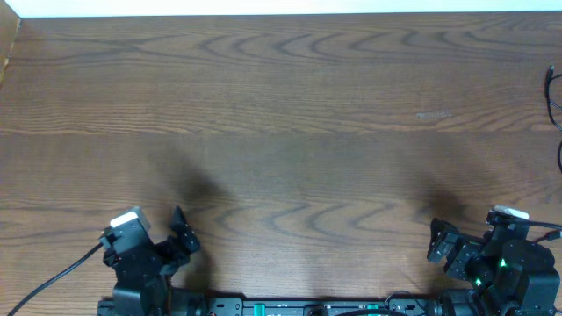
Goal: Untangle cables
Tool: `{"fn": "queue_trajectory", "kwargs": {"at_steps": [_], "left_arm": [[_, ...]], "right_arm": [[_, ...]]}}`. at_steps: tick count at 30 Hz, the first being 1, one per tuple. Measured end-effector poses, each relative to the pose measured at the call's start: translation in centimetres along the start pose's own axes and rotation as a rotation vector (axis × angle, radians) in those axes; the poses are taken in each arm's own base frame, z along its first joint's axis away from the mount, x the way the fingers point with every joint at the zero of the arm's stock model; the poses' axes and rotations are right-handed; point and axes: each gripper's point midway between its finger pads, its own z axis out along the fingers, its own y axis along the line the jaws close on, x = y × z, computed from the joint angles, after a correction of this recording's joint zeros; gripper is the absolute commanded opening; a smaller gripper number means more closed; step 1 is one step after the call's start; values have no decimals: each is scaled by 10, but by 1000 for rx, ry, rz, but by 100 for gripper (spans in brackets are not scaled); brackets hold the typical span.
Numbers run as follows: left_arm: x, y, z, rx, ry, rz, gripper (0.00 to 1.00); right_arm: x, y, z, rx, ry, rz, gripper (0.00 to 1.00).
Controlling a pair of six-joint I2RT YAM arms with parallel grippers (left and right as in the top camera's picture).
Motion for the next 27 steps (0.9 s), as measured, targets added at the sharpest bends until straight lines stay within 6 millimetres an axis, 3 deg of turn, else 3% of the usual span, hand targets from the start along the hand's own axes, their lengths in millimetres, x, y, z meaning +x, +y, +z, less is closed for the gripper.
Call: {"fn": "queue_trajectory", "kwargs": {"at_steps": [3, 7, 10, 20, 27], "left_arm": [[-15, -2, 1, 3, -61, -13, 98], [-34, -19, 4, 78, -146, 90, 98], [-35, -32, 7, 143, -166, 190, 98], [2, -60, 32, 314, -176, 360, 98], [21, -60, 44, 338, -164, 386, 98]], "right_arm": [[0, 0, 0, 0, 0, 0, 99], [0, 0, 0, 0, 1, 0, 99], [0, 0, 0, 0, 0, 0, 99], [0, 0, 0, 1, 1, 0, 99], [0, 0, 0, 1, 1, 0, 99]]}}
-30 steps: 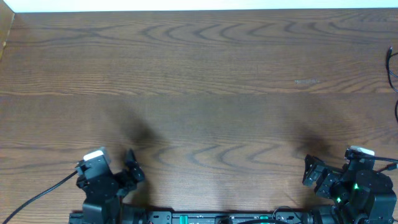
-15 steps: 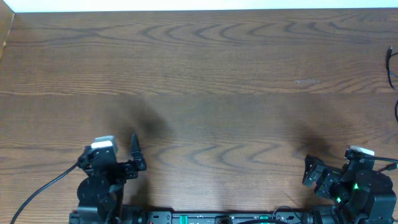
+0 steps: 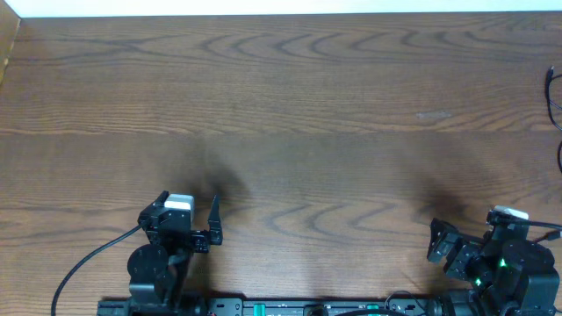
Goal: Untangle cables
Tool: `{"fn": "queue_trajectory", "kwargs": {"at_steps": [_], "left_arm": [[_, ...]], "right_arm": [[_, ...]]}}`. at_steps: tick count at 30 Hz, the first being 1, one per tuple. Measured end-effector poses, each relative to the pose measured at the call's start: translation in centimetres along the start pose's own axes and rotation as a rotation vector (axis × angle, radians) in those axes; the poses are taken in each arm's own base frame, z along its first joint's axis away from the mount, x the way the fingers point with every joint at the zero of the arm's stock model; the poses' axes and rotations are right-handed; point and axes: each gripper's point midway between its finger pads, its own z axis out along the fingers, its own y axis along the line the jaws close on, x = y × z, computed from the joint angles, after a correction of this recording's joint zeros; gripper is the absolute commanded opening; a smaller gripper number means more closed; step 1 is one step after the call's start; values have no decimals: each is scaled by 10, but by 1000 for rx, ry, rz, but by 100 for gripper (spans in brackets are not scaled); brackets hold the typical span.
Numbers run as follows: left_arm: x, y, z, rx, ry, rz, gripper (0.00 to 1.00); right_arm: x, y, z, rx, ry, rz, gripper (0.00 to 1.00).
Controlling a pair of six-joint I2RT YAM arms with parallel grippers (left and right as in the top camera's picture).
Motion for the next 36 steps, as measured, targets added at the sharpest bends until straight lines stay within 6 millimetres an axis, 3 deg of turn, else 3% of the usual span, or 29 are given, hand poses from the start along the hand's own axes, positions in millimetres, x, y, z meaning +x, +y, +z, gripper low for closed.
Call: {"fn": "queue_trajectory", "kwargs": {"at_steps": [6, 11, 19, 29, 36], "left_arm": [[14, 10, 6, -43, 28, -8, 98], [39, 11, 18, -44, 73, -15, 98], [27, 11, 20, -43, 20, 15, 98], [-6, 14, 28, -57, -180, 43, 98], [-10, 15, 30, -60, -218, 46, 98]], "right_arm": [[0, 0, 0, 0, 0, 0, 99], [0, 0, 0, 0, 0, 0, 99], [1, 0, 0, 1, 3, 0, 99], [1, 0, 0, 2, 3, 0, 99], [1, 0, 1, 2, 4, 0, 99]]}}
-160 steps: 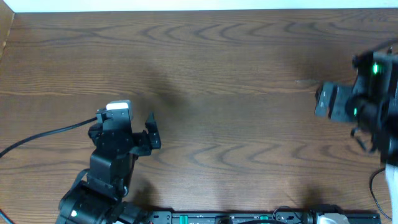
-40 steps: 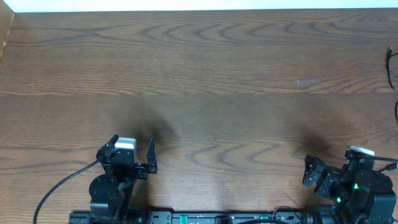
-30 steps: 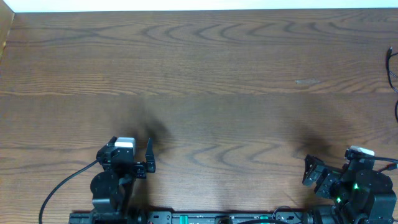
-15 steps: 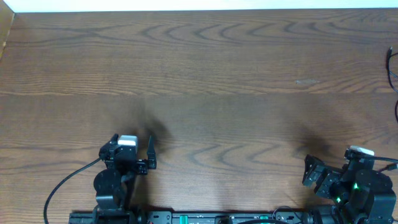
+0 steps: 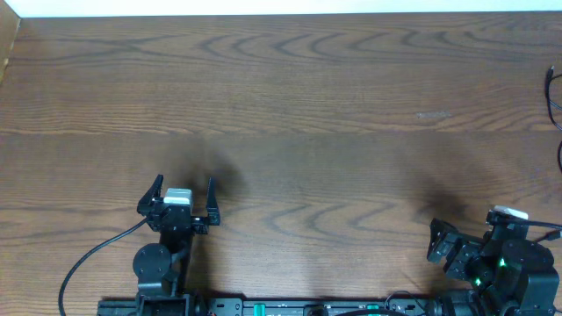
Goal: Untangle cables
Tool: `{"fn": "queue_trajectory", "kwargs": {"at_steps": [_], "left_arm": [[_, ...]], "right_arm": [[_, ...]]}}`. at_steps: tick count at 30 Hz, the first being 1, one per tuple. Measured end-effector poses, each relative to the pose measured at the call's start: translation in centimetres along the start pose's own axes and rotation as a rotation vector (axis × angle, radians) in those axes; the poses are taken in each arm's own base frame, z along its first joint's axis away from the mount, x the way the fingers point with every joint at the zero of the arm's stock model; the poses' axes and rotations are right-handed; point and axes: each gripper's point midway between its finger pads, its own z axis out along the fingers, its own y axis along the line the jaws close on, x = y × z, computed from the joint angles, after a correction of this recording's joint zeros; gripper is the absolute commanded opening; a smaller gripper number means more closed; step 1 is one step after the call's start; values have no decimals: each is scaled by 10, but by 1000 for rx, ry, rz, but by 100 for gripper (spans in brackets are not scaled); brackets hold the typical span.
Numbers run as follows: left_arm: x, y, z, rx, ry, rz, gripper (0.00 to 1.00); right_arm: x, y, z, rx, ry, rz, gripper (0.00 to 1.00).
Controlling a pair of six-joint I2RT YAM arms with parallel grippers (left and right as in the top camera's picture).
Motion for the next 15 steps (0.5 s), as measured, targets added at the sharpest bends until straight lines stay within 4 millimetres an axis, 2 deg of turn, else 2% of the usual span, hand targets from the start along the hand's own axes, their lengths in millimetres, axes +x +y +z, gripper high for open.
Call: {"fn": "queue_trajectory", "kwargs": {"at_steps": [15], "left_arm": [[0, 0, 0, -3, 1, -39, 98]], "right_arm": [[0, 0, 0, 0, 0, 0, 99]]}}
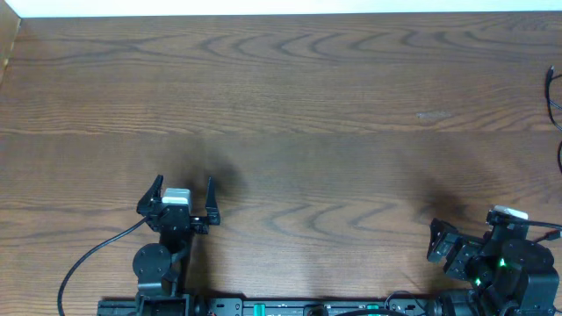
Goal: Untangle cables
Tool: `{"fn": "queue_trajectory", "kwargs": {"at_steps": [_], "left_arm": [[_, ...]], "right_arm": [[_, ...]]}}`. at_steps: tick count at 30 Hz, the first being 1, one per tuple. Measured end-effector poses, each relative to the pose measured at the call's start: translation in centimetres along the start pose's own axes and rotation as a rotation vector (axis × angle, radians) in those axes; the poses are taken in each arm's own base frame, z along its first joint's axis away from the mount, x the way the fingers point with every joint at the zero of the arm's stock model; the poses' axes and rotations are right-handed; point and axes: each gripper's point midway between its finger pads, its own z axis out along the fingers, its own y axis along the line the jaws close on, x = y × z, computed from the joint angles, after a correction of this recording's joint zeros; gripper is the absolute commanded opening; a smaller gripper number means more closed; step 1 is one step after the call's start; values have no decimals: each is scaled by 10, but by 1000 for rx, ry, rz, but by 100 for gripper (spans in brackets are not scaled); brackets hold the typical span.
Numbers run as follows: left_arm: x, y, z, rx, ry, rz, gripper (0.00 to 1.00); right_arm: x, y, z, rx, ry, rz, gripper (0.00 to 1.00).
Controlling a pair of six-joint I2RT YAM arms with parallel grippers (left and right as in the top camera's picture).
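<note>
Only a short piece of black cable (pixel 551 98) shows, at the table's far right edge; most of it runs out of view. My left gripper (pixel 183 186) stands open near the front left, its two fingers spread and pointing toward the back, with nothing between them. My right gripper (pixel 442 239) sits tucked at the front right corner, far below the cable; how its jaws stand is not clear from above.
The wooden table (pixel 290 114) fills the view. A black supply lead (pixel 88 261) curves from the left arm toward the front left corner. The arms' base rail (pixel 299 307) runs along the front edge.
The left arm sat folded at the front left corner, its gripper turned to the right. Then it stood further right and forward, turning toward the back. Later its fingers were spread wide facing the back, where they stay. The right arm and the cable have not moved.
</note>
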Motion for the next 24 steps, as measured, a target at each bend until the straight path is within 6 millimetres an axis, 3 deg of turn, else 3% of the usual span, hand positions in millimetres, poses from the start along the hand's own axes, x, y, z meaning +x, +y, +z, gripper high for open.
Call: {"fn": "queue_trajectory", "kwargs": {"at_steps": [9, 24], "left_arm": [[2, 22, -1, -127, 7, -83, 98], [2, 25, -2, -144, 4, -101, 98]], "right_arm": [[0, 0, 0, 0, 0, 0, 99], [0, 0, 0, 0, 0, 0, 99]]}}
